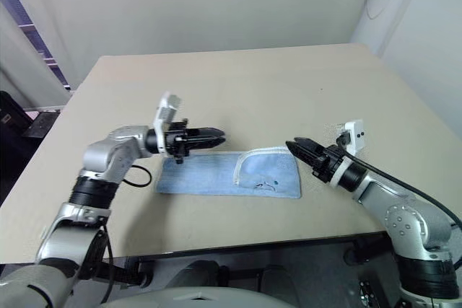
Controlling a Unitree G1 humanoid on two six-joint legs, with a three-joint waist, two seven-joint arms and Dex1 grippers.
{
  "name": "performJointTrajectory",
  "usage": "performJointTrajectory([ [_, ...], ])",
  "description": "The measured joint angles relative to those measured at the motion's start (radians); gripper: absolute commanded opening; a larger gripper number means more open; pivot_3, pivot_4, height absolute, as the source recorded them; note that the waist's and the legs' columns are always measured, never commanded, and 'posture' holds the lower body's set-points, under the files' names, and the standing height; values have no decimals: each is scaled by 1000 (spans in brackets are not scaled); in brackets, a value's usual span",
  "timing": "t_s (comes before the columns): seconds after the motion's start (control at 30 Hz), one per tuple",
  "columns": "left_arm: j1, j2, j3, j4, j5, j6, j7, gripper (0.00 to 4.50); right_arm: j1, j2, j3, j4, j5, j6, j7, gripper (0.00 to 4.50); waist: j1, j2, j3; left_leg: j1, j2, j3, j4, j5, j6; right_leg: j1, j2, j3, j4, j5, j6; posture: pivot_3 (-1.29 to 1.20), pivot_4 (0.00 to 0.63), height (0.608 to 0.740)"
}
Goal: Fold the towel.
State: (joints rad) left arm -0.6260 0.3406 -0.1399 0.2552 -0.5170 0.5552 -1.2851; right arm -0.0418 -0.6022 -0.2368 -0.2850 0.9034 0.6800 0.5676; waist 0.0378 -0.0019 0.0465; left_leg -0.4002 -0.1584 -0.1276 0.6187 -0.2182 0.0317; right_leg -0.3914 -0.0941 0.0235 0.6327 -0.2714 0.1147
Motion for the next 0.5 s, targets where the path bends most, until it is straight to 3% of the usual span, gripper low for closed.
performJointTrajectory([
  [0.07,-1,-32,-45,26,30,-26,-11,0,-5,30,34,25,-43,-37,22,31,0,0,0,0,0,0,0,0,0,0,0,0,0,0,0,0,0,740],
  [0.4,47,-197,-259,253,283,-257,63,0,-26,121,234,254,-309,-159,93,31,3,0,0,2,0,0,2,0,0,2,0,0,0,0,0,0,0,740],
  [0.5,73,-205,-287,266,334,-310,89,0,-35,129,257,296,-375,-210,110,31,2,-1,-1,5,0,-1,2,0,0,4,1,0,1,0,0,0,0,740],
])
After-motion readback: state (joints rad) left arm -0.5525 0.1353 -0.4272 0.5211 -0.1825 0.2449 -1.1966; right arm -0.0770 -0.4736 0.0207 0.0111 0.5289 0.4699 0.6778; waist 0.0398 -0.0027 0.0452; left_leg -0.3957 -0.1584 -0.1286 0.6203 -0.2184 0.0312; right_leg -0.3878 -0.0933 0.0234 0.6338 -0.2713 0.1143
